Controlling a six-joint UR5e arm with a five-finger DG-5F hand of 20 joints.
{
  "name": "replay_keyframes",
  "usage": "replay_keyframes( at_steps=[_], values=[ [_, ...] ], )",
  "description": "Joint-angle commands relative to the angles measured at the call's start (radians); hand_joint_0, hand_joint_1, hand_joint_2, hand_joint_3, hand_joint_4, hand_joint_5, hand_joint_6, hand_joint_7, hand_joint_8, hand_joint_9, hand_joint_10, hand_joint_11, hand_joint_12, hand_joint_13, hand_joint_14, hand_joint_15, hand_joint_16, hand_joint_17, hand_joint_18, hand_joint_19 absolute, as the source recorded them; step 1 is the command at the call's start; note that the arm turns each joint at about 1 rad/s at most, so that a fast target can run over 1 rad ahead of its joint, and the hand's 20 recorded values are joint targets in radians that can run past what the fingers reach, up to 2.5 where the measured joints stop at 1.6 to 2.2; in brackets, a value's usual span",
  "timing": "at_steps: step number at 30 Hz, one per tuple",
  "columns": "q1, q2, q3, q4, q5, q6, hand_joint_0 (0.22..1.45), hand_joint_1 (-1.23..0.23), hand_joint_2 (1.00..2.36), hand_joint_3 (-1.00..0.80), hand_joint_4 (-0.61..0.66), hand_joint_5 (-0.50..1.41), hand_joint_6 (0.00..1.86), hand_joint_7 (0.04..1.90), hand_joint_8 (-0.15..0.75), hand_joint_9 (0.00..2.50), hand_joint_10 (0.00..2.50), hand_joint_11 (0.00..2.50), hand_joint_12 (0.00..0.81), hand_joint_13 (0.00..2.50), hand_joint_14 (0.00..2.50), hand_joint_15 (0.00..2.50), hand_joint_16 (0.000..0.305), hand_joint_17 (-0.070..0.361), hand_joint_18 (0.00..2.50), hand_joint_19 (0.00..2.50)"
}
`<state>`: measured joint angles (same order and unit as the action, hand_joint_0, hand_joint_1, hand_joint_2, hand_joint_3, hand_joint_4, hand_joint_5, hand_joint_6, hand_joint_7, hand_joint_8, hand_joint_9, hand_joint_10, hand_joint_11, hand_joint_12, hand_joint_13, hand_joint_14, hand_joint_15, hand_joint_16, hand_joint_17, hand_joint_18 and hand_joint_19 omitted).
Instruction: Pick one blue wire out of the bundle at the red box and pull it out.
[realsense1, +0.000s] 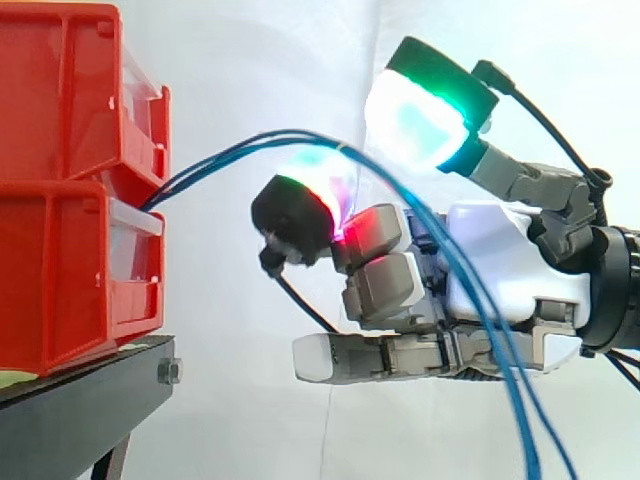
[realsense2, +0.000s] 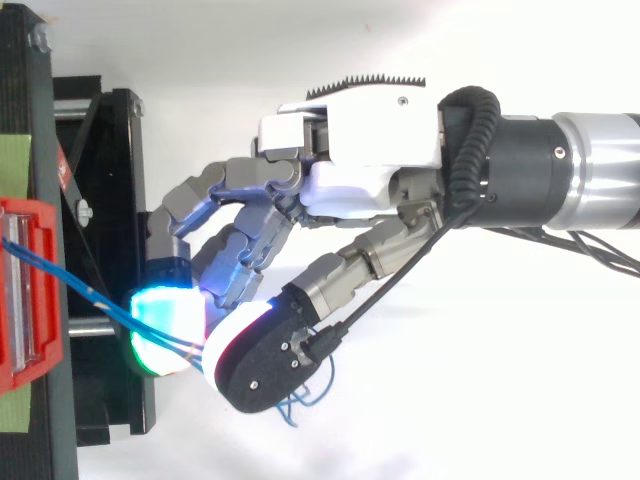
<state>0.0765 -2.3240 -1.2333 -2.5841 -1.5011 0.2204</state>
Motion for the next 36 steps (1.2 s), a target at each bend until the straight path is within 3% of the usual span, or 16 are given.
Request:
replay_keyframes(
  at_steps=[1,13,21,31,36],
  values=[
    [0.000,0.000,0.000,-0.001,-0.001,0.019,0.60,-0.84,1.02,-0.27,0.14,-0.19,0.89,1.01,0.273,0.89,0.02,1.12,0.362,0.94,0.03,0.98,0.060,0.134,0.43,0.45],
    [0.000,0.000,0.000,-0.001,-0.001,0.050,0.59,-0.76,1.02,-0.19,0.16,-0.20,0.89,0.95,0.273,0.90,0.02,1.12,0.363,0.94,0.03,0.98,0.060,0.135,0.42,0.47],
    [0.002,0.000,0.000,-0.001,-0.001,0.056,0.53,-0.60,1.01,-0.37,0.21,-0.17,0.80,0.96,0.292,0.93,0.02,1.10,0.378,0.95,0.03,0.99,0.063,0.142,0.42,0.50],
    [0.002,0.000,0.000,-0.001,-0.001,0.059,0.54,-0.76,1.01,-0.42,0.20,-0.18,0.86,0.98,0.282,0.93,0.02,1.12,0.372,0.95,0.03,0.98,0.062,0.139,0.43,0.47],
    [0.002,0.000,0.000,-0.001,-0.001,0.063,0.60,-0.80,1.01,-0.33,0.19,-0.19,0.88,0.97,0.271,0.91,0.02,1.13,0.364,0.94,0.03,0.98,0.060,0.135,0.43,0.46]
  ],
)
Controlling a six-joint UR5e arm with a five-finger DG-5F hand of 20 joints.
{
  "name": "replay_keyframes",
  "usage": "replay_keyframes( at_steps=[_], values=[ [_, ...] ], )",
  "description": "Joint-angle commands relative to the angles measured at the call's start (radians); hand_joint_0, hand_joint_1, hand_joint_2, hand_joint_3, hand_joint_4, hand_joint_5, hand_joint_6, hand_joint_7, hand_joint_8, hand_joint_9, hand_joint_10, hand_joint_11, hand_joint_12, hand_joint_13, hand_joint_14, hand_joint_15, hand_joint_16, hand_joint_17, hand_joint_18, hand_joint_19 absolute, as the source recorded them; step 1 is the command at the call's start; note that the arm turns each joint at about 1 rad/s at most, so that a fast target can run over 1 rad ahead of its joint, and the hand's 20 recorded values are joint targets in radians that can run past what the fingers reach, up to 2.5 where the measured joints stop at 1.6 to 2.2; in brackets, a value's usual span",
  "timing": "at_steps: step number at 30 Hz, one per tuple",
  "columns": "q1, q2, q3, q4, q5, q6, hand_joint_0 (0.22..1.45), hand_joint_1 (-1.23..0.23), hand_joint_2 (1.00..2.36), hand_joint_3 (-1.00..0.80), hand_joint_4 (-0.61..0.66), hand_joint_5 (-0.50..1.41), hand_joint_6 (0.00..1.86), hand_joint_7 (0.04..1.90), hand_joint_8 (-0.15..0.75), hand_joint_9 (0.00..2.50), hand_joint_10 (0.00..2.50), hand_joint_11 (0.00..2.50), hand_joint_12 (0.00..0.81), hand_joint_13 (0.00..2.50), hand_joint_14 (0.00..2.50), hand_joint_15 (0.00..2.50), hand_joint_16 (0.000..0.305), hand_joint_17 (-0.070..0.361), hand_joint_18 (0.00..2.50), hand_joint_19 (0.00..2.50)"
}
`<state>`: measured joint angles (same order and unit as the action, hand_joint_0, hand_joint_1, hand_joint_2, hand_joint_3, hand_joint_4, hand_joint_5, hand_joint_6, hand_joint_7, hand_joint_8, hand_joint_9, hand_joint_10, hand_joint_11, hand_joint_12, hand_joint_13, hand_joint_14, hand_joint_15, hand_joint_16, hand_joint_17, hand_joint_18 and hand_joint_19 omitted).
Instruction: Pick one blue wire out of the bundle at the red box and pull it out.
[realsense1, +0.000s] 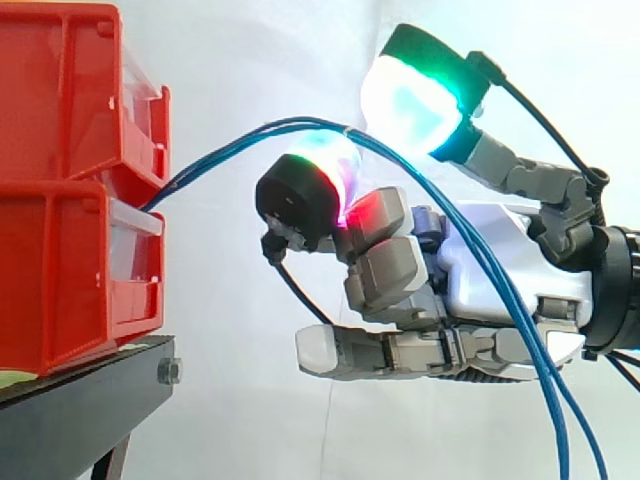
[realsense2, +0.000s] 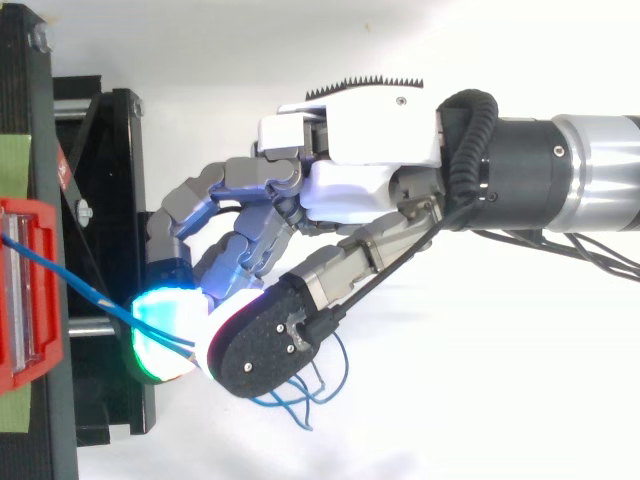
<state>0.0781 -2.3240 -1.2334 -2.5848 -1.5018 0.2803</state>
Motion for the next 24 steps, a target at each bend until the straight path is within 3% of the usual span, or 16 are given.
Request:
replay_keyframes(
  at_steps=[1,17,20,24],
  values=[
    [-0.001,0.000,0.000,0.000,0.000,0.005,0.60,-0.80,1.01,-0.32,0.19,-0.19,0.88,0.97,0.271,0.90,0.02,1.12,0.361,0.94,0.03,0.98,0.060,0.135,0.43,0.46],
    [0.000,0.000,-0.001,0.000,-0.023,0.010,0.61,-0.78,1.02,-0.17,0.14,-0.21,0.89,0.96,0.268,0.89,0.02,1.12,0.357,0.93,0.03,0.97,0.060,0.135,0.44,0.46],
    [0.000,0.000,-0.001,0.000,-0.023,0.016,0.57,-0.68,1.02,-0.20,0.19,-0.20,0.88,0.90,0.273,0.90,0.02,1.10,0.366,0.93,0.03,0.98,0.061,0.137,0.42,0.48],
    [-0.001,0.000,-0.001,0.002,-0.023,0.023,0.54,-0.58,1.01,-0.32,0.22,-0.16,0.78,0.98,0.289,0.92,0.02,1.08,0.379,0.94,0.03,0.99,0.063,0.141,0.41,0.50]
  ],
)
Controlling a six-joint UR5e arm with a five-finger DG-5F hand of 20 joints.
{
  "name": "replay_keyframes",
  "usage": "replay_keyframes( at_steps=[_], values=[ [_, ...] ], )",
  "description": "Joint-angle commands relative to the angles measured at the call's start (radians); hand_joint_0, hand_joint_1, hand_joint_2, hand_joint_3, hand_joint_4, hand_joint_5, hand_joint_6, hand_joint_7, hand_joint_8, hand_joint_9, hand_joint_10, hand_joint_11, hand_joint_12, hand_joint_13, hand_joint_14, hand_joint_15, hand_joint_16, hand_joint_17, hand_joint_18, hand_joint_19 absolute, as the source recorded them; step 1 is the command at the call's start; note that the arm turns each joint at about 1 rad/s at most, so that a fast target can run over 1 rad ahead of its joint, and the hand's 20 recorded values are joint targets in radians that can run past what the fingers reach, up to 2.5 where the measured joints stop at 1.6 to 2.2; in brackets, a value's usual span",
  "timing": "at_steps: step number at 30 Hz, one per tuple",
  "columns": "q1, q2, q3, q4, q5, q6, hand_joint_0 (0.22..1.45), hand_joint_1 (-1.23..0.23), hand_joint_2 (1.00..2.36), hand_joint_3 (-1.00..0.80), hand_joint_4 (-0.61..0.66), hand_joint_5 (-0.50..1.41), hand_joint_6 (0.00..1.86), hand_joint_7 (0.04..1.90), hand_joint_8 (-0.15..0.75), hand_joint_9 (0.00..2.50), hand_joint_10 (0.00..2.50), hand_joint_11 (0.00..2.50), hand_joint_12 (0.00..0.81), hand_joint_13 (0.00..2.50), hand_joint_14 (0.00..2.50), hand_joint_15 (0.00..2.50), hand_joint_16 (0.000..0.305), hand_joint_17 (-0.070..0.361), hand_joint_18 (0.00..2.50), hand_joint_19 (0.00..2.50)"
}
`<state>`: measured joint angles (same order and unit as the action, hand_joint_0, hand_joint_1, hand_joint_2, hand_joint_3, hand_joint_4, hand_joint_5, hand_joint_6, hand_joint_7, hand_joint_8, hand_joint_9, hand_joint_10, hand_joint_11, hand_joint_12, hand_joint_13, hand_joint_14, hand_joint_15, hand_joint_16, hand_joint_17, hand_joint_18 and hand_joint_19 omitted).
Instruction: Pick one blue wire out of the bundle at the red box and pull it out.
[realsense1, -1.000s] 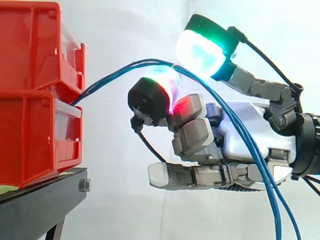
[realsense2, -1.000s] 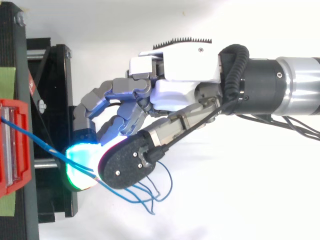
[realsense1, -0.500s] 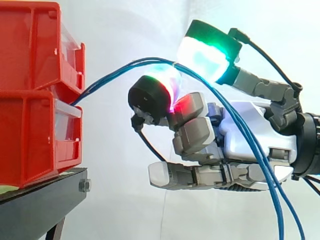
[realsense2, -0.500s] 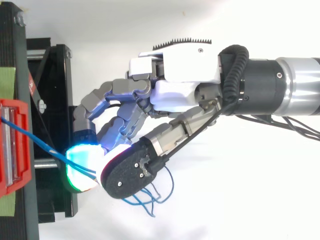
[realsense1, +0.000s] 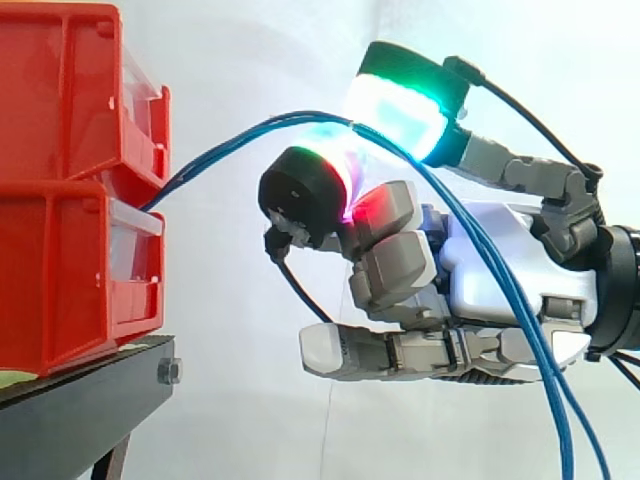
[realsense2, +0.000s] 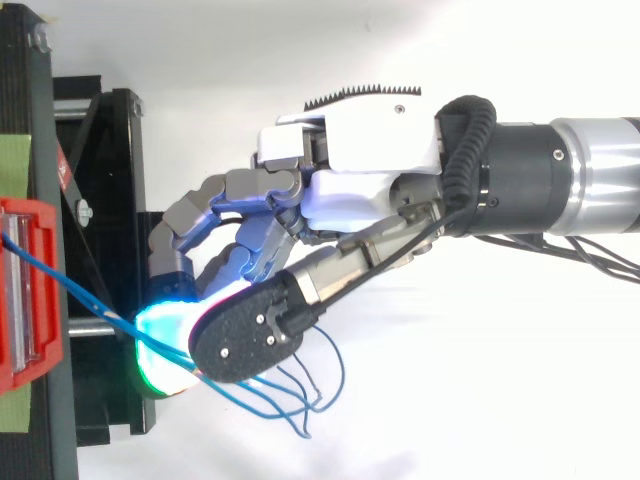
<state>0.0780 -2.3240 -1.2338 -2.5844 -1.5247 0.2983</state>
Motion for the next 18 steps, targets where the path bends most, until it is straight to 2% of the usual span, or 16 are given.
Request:
replay_keyframes(
  at_steps=[1,7,8,11,18],
  values=[
    [-0.001,0.000,0.001,0.001,0.000,0.012,0.54,-0.57,1.01,-0.33,0.22,-0.16,0.77,0.99,0.289,0.93,0.02,1.08,0.380,0.94,0.03,0.99,0.063,0.141,0.41,0.50],
    [0.000,0.000,-0.001,0.000,0.000,0.027,0.52,-0.64,1.01,-0.40,0.20,-0.16,0.79,1.02,0.291,0.93,0.02,1.09,0.385,0.95,0.03,0.99,0.064,0.144,0.42,0.49],
    [0.000,0.000,0.001,0.000,0.000,0.030,0.54,-0.74,1.01,-0.42,0.20,-0.18,0.83,0.99,0.280,0.92,0.02,1.10,0.378,0.94,0.03,0.98,0.063,0.142,0.42,0.48],
    [0.000,0.000,-0.001,0.000,0.000,0.039,0.59,-0.81,1.01,-0.42,0.20,-0.20,0.85,0.97,0.270,0.88,0.02,1.10,0.370,0.92,0.03,0.97,0.061,0.136,0.42,0.46],
    [-0.001,0.000,0.001,0.000,-0.003,0.053,0.65,-0.84,1.01,-0.39,0.21,-0.21,0.86,0.91,0.266,0.83,0.02,1.09,0.362,0.87,0.03,0.93,0.060,0.135,0.43,0.43]
  ],
)
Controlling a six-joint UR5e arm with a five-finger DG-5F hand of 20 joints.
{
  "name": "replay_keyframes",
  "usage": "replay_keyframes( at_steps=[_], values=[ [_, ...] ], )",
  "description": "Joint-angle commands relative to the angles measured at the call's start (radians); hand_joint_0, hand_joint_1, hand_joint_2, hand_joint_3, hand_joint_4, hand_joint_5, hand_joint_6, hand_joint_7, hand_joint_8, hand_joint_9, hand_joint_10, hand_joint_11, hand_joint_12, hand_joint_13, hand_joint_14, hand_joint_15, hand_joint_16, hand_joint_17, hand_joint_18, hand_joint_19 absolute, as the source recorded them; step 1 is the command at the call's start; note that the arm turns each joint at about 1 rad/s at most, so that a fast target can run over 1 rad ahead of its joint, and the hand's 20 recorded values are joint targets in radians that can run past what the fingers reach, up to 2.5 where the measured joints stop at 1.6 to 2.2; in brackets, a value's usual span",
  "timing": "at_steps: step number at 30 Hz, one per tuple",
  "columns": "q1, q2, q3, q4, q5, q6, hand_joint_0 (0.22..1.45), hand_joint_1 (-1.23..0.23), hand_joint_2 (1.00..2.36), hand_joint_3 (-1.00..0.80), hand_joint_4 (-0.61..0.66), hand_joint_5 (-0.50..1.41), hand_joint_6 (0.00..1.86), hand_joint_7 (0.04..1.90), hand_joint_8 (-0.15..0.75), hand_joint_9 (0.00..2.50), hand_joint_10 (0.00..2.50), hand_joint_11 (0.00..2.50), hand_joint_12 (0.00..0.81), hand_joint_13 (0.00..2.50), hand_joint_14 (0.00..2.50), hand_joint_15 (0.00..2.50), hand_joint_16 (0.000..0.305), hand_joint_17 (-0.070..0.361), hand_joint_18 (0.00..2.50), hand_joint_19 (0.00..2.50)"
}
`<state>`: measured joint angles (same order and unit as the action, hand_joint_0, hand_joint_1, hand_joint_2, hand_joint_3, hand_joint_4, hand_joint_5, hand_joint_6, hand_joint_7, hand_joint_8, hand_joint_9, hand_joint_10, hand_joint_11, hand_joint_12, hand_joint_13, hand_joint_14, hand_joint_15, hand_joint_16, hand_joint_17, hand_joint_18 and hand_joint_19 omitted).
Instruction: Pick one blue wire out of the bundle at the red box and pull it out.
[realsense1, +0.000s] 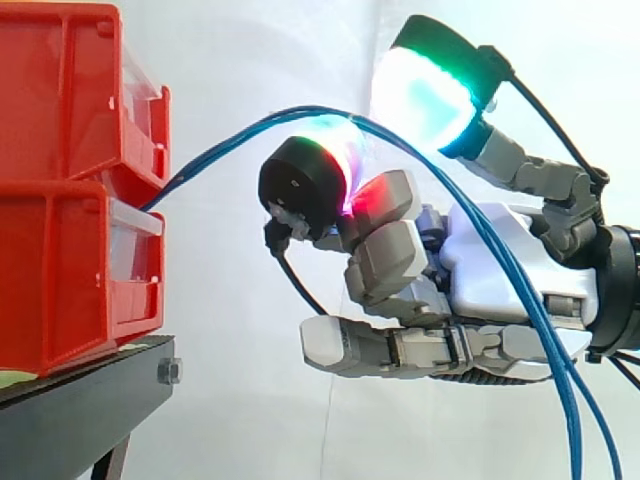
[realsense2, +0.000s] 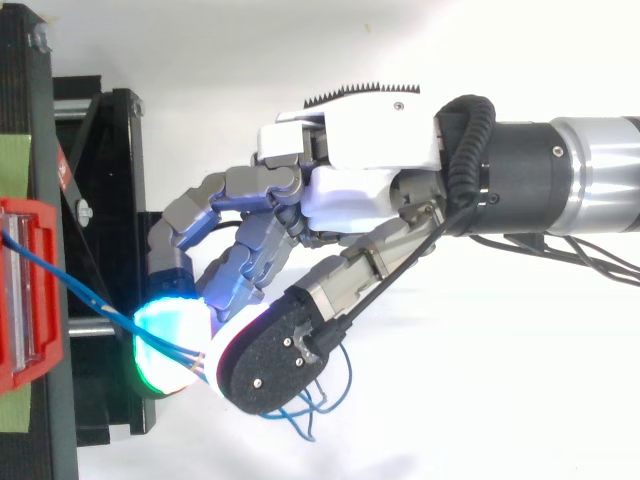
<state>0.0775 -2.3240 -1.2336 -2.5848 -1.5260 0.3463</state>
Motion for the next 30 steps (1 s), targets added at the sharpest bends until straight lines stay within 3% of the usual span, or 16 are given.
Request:
replay_keyframes(
  at_steps=[1,17,30],
  values=[
    [-0.001,0.000,0.000,0.000,-0.002,0.010,0.65,-0.84,1.01,-0.39,0.20,-0.21,0.85,0.91,0.260,0.83,0.02,1.08,0.362,0.87,0.03,0.94,0.060,0.135,0.43,0.42],
    [0.001,0.000,0.000,-0.021,-0.002,0.063,0.68,-0.81,1.01,-0.33,0.18,-0.21,0.85,0.90,0.260,0.81,0.02,1.07,0.359,0.85,0.03,0.90,0.059,0.133,0.43,0.43],
    [0.001,0.000,0.000,-0.021,-0.002,0.066,0.55,-0.63,1.01,-0.40,0.20,-0.17,0.79,0.97,0.284,0.90,0.02,1.08,0.382,0.88,0.03,0.91,0.061,0.138,0.43,0.48]
  ],
)
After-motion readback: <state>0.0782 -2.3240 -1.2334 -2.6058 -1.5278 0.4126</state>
